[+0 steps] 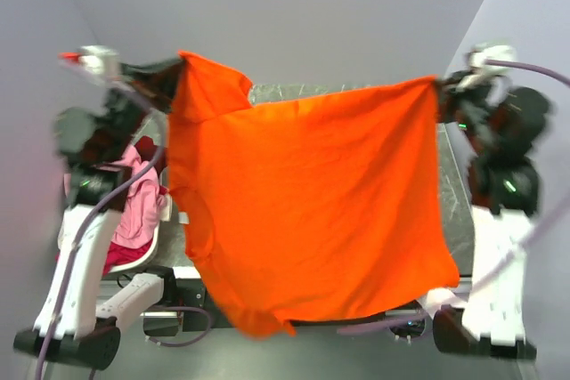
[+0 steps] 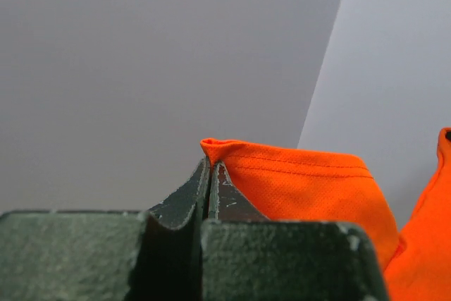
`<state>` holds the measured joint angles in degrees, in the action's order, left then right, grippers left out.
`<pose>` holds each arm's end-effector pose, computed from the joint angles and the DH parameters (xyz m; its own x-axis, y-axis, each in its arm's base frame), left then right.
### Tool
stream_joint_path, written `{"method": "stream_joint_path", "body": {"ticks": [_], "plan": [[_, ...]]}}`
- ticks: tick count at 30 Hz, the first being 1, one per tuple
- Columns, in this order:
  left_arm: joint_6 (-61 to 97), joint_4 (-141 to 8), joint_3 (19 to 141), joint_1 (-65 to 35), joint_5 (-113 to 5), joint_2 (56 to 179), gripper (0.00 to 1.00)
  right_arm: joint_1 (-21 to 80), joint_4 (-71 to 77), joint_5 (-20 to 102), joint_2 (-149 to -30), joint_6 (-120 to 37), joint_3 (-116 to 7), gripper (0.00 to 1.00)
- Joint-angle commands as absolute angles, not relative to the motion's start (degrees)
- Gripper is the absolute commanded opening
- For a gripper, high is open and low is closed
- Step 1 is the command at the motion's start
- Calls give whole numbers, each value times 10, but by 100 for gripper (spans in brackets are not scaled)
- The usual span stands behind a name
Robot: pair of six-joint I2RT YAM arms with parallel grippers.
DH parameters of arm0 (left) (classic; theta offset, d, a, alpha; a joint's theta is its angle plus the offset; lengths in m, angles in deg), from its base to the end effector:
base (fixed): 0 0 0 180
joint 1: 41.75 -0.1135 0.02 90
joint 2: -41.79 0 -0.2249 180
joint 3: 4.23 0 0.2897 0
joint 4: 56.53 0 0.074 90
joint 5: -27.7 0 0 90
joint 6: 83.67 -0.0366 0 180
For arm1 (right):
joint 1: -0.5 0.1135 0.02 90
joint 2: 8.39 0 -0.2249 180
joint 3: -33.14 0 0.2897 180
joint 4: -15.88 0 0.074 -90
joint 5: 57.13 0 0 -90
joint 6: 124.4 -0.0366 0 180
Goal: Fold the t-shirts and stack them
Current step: Flatten the tshirt out
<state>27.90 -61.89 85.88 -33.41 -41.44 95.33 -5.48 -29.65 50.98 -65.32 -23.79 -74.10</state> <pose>0.2074 -0.0436 0.5231 0.3162 -0.3936 -0.8632 0.5948 0.7911 -0.1428 0.1908 -0.0086 0.5340 0.1200 -0.1885 -0.9747 -0.1902 0.9592 -0.2089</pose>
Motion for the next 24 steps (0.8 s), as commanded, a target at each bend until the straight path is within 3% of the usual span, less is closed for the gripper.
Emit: {"method": "stream_joint_path", "body": {"ticks": [1,5,8,17,24], "plan": [[306,-552,752,-334,-430,978,0,-52,-215,552,-677,-246,-603,0],[310,-486,644,-334,-455,1071,0,-52,-110,582,-736,-232,-467,0],[314,-456,641,-336,-460,1185,0,-50,-57,599,-821,-211,-413,0],[366,-495,870,-363,-406,1548,0,-46,-71,581,-1129,-209,-587,0],[344,-547,963,-371,-417,1604,0,-46,-78,549,-1209,-222,-678,0]]}}
